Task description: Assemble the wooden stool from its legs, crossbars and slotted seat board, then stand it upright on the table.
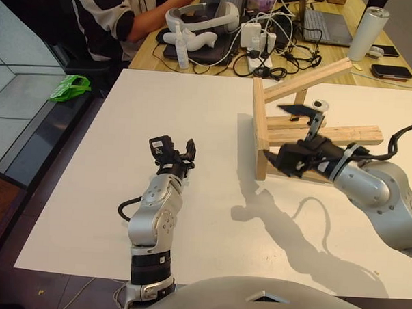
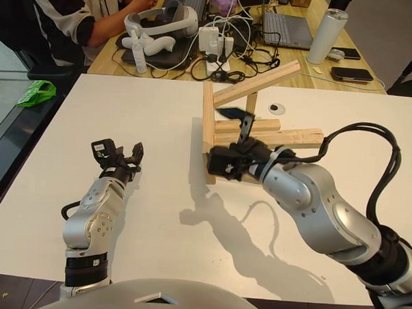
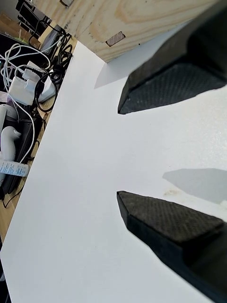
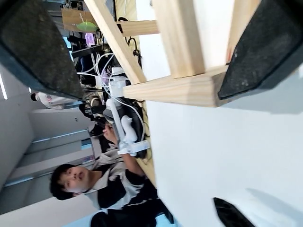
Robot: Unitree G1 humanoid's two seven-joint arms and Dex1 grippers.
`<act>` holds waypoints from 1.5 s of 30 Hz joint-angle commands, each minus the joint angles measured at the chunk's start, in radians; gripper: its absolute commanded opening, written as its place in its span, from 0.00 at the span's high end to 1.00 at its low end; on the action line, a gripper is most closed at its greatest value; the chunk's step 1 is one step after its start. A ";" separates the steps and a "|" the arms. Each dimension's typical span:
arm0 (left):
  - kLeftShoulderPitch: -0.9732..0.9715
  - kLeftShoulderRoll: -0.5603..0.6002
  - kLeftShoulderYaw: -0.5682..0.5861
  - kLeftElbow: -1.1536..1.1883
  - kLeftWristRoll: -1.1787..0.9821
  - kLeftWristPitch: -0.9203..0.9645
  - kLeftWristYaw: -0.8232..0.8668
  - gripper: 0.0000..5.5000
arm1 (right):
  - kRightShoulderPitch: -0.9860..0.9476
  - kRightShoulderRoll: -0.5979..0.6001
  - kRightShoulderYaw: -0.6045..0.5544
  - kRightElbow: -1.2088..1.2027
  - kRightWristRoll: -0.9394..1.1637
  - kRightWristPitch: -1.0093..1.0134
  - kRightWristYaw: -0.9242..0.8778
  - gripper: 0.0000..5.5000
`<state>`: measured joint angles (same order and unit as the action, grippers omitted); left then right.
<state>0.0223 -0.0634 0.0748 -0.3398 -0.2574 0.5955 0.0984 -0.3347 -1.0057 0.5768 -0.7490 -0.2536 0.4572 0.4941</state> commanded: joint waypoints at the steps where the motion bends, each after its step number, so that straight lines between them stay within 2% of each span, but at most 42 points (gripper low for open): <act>1: 0.001 -0.017 -0.016 0.003 0.008 -0.007 0.004 0.45 | 0.036 -0.043 0.036 0.061 -0.199 -0.076 0.073 0.02; 5: -0.002 -0.014 -0.022 0.009 0.008 -0.006 0.002 0.45 | 0.024 0.047 0.063 0.165 -0.425 -0.085 0.081 0.02; 9: -0.003 -0.011 -0.021 0.010 0.007 -0.004 0.002 0.45 | 0.036 0.151 0.061 0.261 -0.560 -0.084 0.074 0.02; 17: -0.003 -0.012 -0.023 0.016 0.008 -0.004 0.003 0.45 | 0.059 0.327 0.039 0.433 -0.707 -0.083 0.020 0.02; 18: -0.003 -0.012 -0.023 0.016 0.008 -0.004 0.003 0.45 | 0.063 0.345 0.030 0.442 -0.708 -0.080 0.018 0.08; 23: -0.002 -0.015 -0.024 0.018 0.009 -0.007 0.005 0.45 | 0.102 0.443 -0.033 0.450 -0.673 -0.057 0.006 0.24; 26: -0.008 -0.014 -0.021 0.023 0.009 -0.010 0.006 0.45 | 0.135 0.488 -0.080 0.436 -0.603 -0.018 0.069 0.34; 36: -0.015 -0.012 -0.019 0.031 0.011 -0.016 0.010 0.45 | 0.160 0.530 -0.137 0.424 -0.521 -0.067 0.069 0.61; 45: -0.026 -0.009 -0.012 0.043 0.020 -0.032 0.019 0.45 | 0.131 0.604 -0.189 0.451 -0.475 -0.108 0.029 0.61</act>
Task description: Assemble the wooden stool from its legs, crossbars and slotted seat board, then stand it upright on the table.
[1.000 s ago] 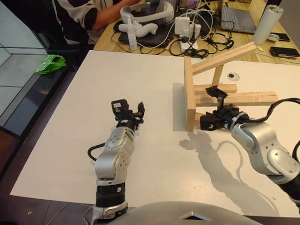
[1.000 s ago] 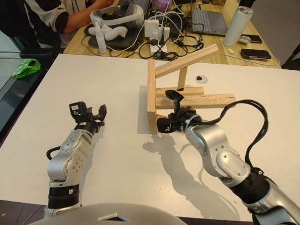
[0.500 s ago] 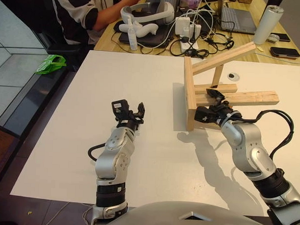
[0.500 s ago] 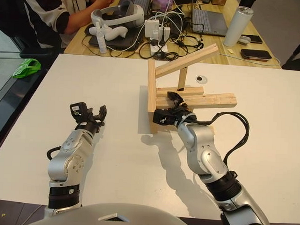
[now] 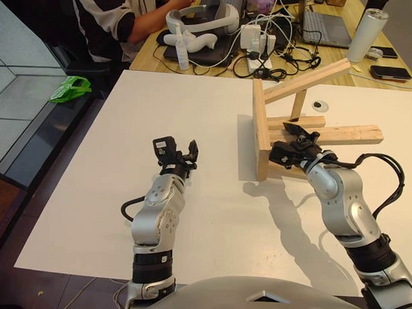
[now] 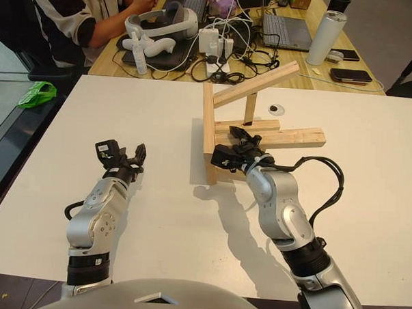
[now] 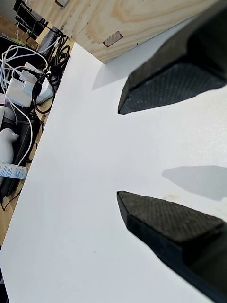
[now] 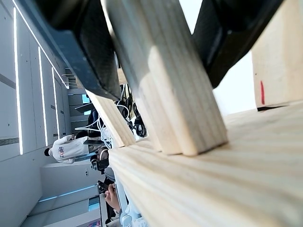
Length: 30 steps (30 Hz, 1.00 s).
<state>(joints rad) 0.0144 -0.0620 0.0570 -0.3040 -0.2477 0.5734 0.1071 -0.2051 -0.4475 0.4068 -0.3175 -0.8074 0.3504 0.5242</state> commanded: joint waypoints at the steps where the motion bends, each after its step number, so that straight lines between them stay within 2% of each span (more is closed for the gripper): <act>1: -0.021 -0.009 0.007 0.009 0.013 -0.014 0.011 0.45 | -0.001 0.056 -0.028 0.022 0.085 -0.005 -0.010 0.61; 30: -0.054 0.009 0.025 0.033 0.053 -0.052 0.015 0.45 | -0.028 0.263 -0.189 0.080 0.343 -0.066 -0.125 0.61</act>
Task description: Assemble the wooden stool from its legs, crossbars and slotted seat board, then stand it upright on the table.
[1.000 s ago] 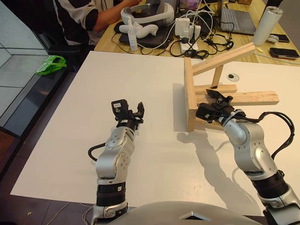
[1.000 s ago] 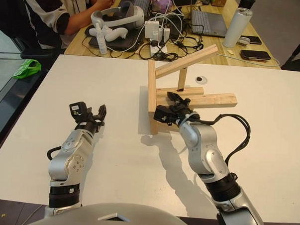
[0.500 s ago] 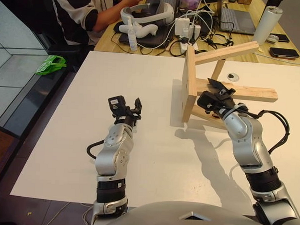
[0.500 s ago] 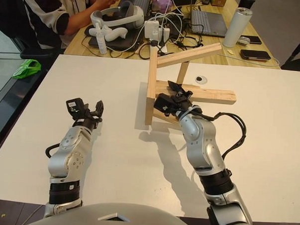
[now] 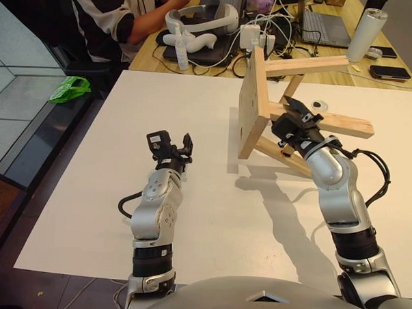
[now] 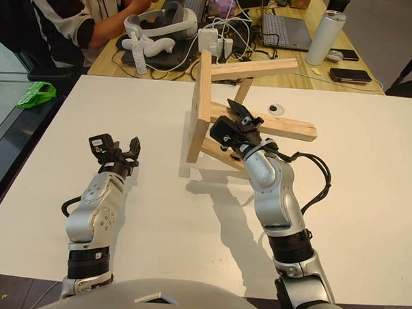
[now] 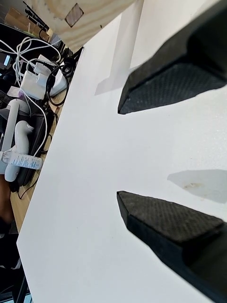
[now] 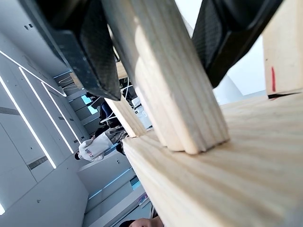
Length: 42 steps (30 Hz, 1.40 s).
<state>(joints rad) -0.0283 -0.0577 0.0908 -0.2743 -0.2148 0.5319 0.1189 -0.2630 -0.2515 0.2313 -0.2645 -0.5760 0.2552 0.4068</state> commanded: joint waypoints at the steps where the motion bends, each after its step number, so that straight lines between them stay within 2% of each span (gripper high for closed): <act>1: -0.014 0.006 -0.011 0.005 0.026 -0.014 0.001 0.45 | 0.034 0.076 -0.020 0.029 0.124 0.028 -0.013 0.61; 14: -0.024 0.008 -0.003 0.015 0.053 -0.027 0.003 0.45 | 0.044 0.133 -0.047 0.039 0.258 0.013 -0.026 0.61; 23: -0.027 0.002 0.001 0.028 0.070 -0.046 0.012 0.45 | 0.093 0.271 -0.177 0.051 0.524 0.183 -0.049 0.61; 27: -0.025 0.001 -0.003 0.031 0.079 -0.052 0.010 0.45 | 0.101 0.316 -0.251 0.063 0.661 0.280 -0.083 0.70; 36: -0.019 -0.008 -0.005 0.031 0.087 -0.056 0.013 0.45 | 0.083 0.328 -0.296 0.055 0.786 0.282 -0.112 0.72; 37: -0.016 -0.007 -0.007 0.030 0.089 -0.062 0.011 0.45 | 0.082 0.331 -0.298 0.048 0.813 0.274 -0.095 0.66; 42: -0.017 -0.007 0.011 0.024 0.088 -0.075 0.017 0.45 | 0.101 0.315 -0.296 0.029 0.877 0.227 -0.067 0.51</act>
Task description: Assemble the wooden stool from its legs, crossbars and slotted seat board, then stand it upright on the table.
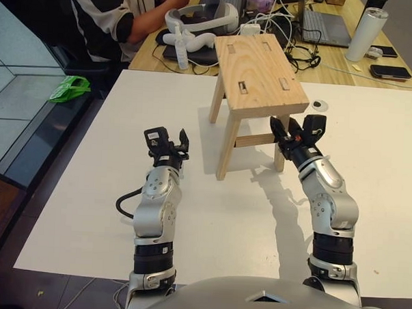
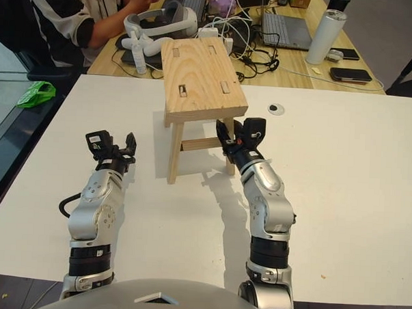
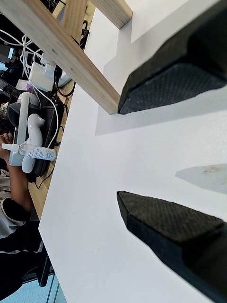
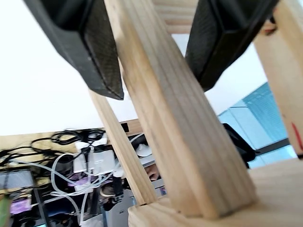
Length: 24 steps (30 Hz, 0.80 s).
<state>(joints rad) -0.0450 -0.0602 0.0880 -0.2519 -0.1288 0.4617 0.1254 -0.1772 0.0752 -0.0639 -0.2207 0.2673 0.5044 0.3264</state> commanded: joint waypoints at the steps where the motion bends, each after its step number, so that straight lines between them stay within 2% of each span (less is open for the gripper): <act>1: 0.000 -0.003 0.018 0.002 0.003 -0.006 0.012 0.45 | 0.024 -0.016 0.001 -0.020 0.044 -0.026 0.018 0.47; 2: 0.001 -0.002 0.020 0.001 0.005 -0.009 0.014 0.45 | 0.036 -0.022 0.002 -0.030 0.055 -0.027 0.022 0.42; 5: 0.001 -0.001 0.021 -0.003 0.005 -0.029 0.012 0.45 | 0.073 -0.045 0.001 -0.062 0.087 -0.027 0.038 0.35; 10: 0.022 0.031 -0.033 -0.028 0.061 -0.074 -0.008 0.45 | 0.152 -0.095 0.015 -0.105 0.090 -0.039 0.045 0.19; 14: 0.067 0.049 -0.066 -0.135 0.092 -0.055 -0.020 0.45 | 0.255 -0.127 0.018 -0.215 0.052 -0.016 -0.027 0.06; 16: 0.113 0.041 -0.093 -0.211 0.100 -0.044 -0.017 0.45 | 0.294 -0.131 0.013 -0.278 0.001 -0.014 -0.100 0.06; 20: 0.173 0.027 -0.144 -0.292 0.121 -0.061 -0.012 0.45 | 0.326 -0.093 0.051 -0.298 -0.198 -0.147 -0.289 0.06; 24: 0.153 0.057 -0.174 -0.320 0.125 -0.044 -0.059 0.45 | 0.338 -0.055 0.071 -0.322 -0.111 -0.173 -0.252 0.06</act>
<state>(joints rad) 0.1270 -0.0241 -0.0603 -0.5510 -0.0195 0.4002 0.0873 0.1577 0.0027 0.0001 -0.5211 0.1122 0.3390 0.0548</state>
